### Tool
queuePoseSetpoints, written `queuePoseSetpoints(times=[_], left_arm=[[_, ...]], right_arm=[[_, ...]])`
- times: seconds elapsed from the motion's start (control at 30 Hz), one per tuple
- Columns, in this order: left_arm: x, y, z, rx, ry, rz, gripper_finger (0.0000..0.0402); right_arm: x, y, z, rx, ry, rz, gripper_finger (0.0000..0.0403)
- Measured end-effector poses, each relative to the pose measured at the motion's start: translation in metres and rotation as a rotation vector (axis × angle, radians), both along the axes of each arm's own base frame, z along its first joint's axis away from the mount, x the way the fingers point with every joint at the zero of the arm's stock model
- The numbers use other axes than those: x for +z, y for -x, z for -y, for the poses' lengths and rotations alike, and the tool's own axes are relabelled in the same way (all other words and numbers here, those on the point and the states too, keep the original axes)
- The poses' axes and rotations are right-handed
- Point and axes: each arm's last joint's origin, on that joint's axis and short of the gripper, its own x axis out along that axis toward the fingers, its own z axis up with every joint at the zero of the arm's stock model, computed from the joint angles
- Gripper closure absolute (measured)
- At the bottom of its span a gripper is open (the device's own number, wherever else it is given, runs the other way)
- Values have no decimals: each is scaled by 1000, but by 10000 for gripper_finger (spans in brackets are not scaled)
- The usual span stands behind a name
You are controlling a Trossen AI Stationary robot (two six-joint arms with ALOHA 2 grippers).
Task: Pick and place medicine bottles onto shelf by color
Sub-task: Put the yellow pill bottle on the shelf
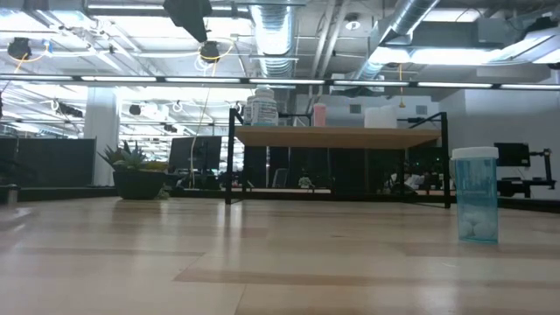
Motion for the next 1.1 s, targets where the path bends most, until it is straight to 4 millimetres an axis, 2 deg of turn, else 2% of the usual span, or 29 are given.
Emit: queuePoseSetpoints(times=[0.43, 0.63, 1.1], left_arm=[[1, -2, -1, 19, -26, 31, 205], [1, -3, -1, 18, -27, 32, 205], [1, -3, -1, 16, -28, 32, 205]], right_arm=[[0, -39, 24, 96, 49, 53, 117], [3, -55, 28, 181, 33, 125, 117], [6, -67, 27, 260, 3, 217, 117]])
